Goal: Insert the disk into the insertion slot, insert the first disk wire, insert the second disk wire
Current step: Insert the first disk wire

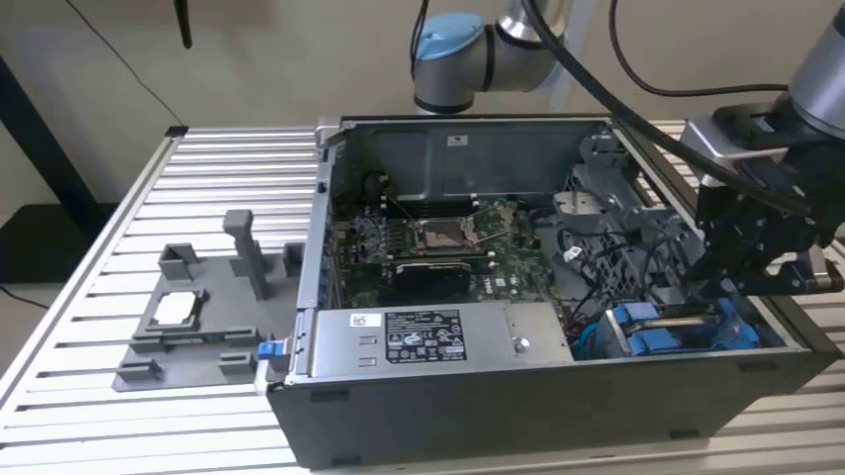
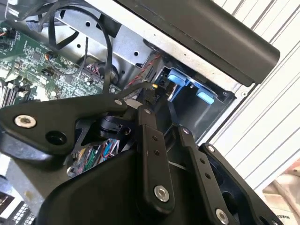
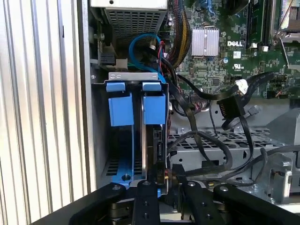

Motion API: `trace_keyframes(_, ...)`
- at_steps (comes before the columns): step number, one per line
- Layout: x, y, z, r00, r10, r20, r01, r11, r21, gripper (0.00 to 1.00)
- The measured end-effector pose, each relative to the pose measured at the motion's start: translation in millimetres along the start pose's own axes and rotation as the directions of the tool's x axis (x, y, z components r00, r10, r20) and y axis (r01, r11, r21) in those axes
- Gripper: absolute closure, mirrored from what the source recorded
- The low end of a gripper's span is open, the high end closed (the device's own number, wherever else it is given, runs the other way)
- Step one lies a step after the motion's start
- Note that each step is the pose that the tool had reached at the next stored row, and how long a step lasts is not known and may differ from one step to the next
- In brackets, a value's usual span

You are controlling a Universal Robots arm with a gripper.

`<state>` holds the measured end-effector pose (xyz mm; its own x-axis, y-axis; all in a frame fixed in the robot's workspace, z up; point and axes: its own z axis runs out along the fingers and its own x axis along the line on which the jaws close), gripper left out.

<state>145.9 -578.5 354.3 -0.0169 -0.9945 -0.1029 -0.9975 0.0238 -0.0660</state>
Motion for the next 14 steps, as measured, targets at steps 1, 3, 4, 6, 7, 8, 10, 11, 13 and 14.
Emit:
trace_keyframes(1, -0.4, -0.3, -4.2, 1.0000, 0.000, -0.0001, 0.000, 1.0000, 0.0000, 0.73)
trace_keyframes(3, -0.8, -0.5, -7.8, 1.0000, 0.000, 0.0001, 0.000, 1.0000, 0.0000, 0.73)
trace_keyframes(4, -1.0, -0.7, -9.9, 1.0000, 0.000, 0.0000, 0.000, 1.0000, 0.0000, 0.73)
trace_keyframes(6, -1.5, -1.0, -14.2, 1.0000, 0.000, -0.0001, 0.000, 1.0000, 0.0000, 0.73)
trace_keyframes(7, -1.7, -1.1, -16.3, 1.0000, 0.000, -0.0001, 0.000, 1.0000, 0.0000, 0.73)
trace_keyframes(8, -1.9, -1.2, -18.3, 1.0000, 0.000, 0.0000, 0.000, 1.0000, 0.0000, 0.73)
trace_keyframes(10, -2.1, -1.4, -20.4, 1.0000, 0.000, 0.0000, 0.000, 1.0000, 0.0000, 0.73)
trace_keyframes(11, -2.1, -1.4, -20.8, 1.0000, 0.000, 0.0003, 0.000, 1.0000, 0.0000, 0.73)
trace_keyframes(13, -2.4, -1.5, -22.9, 1.0000, 0.000, -0.0001, 0.000, 1.0000, 0.0000, 0.73)
trace_keyframes(14, -2.6, -1.6, -24.4, 1.0000, 0.000, -0.0002, 0.000, 1.0000, 0.0000, 0.73)
